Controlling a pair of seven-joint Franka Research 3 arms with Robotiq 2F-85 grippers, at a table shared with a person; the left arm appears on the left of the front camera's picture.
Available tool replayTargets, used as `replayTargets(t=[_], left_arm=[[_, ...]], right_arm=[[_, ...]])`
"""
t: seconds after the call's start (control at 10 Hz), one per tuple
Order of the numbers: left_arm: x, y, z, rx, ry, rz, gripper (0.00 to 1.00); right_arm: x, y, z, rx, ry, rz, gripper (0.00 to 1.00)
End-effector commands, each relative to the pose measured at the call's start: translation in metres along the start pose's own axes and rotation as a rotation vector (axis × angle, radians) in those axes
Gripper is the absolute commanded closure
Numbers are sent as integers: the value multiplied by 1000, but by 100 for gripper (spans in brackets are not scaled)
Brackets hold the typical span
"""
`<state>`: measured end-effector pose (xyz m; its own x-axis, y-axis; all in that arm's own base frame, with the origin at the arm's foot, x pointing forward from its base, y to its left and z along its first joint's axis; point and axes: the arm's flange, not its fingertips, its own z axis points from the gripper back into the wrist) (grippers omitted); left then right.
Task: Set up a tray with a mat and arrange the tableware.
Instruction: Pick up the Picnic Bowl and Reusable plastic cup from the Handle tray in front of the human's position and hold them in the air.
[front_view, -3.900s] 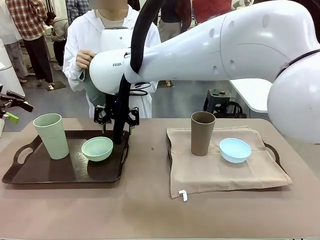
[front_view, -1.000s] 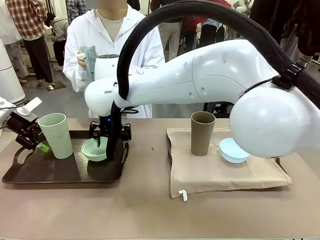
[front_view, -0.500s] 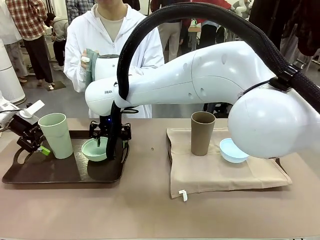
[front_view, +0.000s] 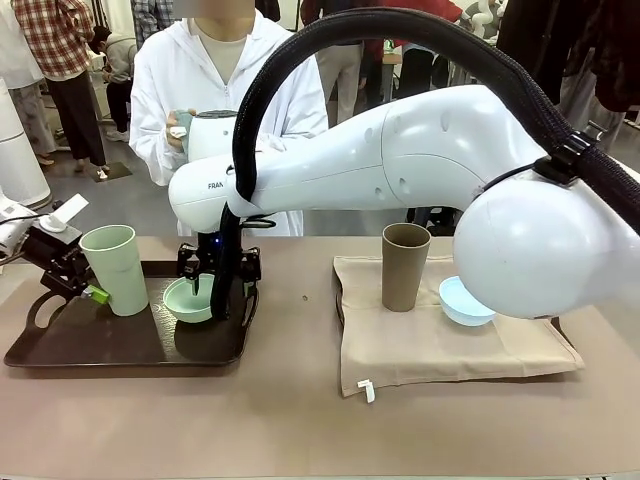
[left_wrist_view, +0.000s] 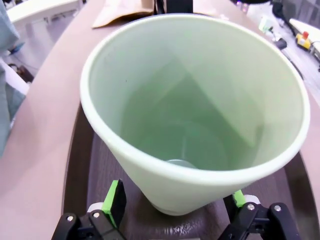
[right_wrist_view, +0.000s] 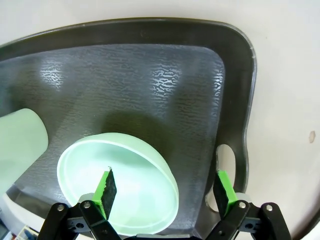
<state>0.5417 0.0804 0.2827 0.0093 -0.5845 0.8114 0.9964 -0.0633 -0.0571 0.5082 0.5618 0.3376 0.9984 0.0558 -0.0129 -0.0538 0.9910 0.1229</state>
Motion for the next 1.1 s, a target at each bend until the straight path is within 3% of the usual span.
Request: replayTargets(t=[0.0, 0.8, 0.9, 1.0], left_arm=[[0, -6, -5, 3, -46, -32, 0], [4, -6, -17, -36, -62, -37, 0], [2, -6, -17, -38, -79, -47, 28], [2, -5, -17, -38, -71, -48, 56]], right_arm=[[10, 10, 1, -2, 13, 19, 0], [12, 11, -3, 5, 18, 29, 0], [12, 10, -4, -6, 15, 51, 46], [12, 10, -4, -6, 14, 58, 56]])
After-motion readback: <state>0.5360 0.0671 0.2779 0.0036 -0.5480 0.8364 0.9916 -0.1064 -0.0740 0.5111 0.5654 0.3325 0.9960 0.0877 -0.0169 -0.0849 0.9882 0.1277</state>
